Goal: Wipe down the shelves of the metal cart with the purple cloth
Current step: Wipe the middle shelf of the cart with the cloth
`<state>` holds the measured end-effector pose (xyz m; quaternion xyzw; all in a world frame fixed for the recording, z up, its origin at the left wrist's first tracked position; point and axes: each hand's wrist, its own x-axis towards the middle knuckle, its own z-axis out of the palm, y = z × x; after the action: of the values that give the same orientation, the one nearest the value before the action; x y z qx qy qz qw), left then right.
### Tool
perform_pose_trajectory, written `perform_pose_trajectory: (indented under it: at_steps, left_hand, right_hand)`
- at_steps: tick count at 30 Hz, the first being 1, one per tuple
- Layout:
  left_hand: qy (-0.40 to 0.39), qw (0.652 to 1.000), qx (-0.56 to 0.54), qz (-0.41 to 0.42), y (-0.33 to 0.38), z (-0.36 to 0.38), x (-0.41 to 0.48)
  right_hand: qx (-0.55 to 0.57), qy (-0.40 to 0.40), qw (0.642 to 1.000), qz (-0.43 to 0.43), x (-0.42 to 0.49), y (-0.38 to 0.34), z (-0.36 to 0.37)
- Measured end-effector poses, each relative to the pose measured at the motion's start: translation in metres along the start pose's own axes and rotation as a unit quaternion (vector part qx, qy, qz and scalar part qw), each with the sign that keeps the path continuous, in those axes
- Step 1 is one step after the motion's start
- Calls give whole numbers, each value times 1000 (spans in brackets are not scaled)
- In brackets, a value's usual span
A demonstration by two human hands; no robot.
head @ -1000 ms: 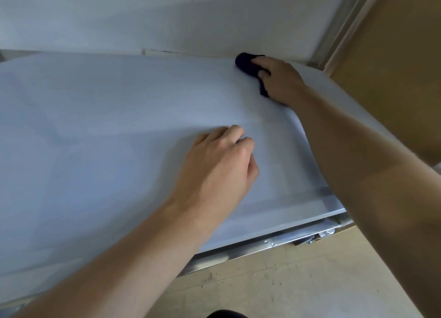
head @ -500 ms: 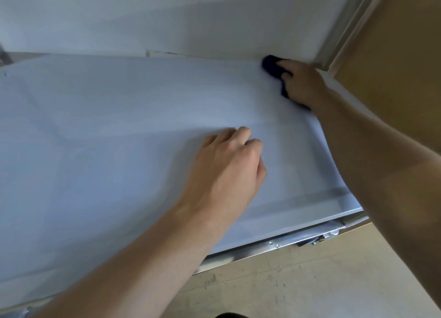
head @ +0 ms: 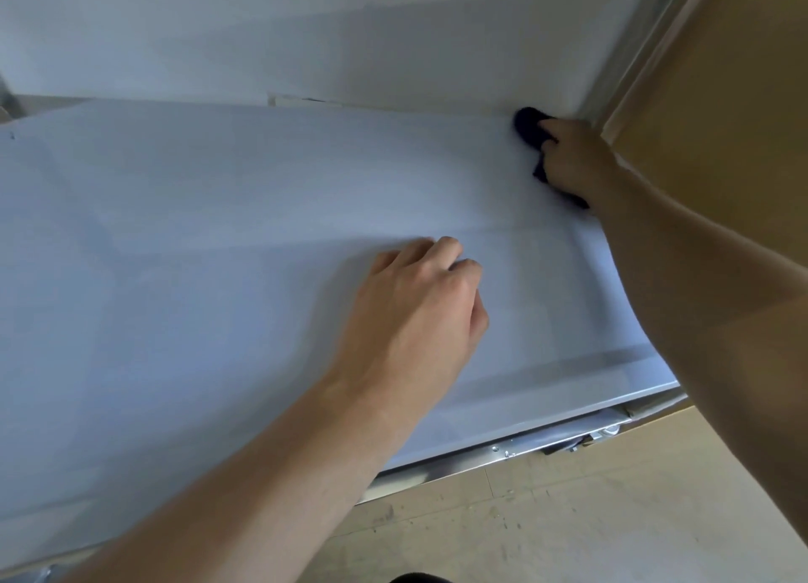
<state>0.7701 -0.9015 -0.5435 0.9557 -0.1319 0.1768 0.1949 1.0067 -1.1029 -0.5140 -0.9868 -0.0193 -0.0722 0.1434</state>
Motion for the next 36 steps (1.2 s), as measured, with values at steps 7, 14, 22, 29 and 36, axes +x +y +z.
perform_pose_trajectory:
  at_steps: [7, 14, 22, 29, 36]
  left_hand:
    - [4, 1000, 2, -4, 1, -1, 0]
    - [4, 1000, 4, -1, 2, -1, 0]
    - [-4, 1000, 1, 3, 2, -2, 1]
    - [-5, 1000, -8, -1, 2, -3, 1]
    - [7, 1000, -13, 7, 2, -1, 1]
  right_hand:
    - [28, -34, 976, -211, -45, -63, 14]
    - [37, -43, 974, -218, -91, -31, -5]
    - [-15, -11, 999, -34, -114, 9, -24]
    - [18, -3, 981, -193, -155, -28, -9]
    - [-35, 21, 999, 22, -134, 32, -37]
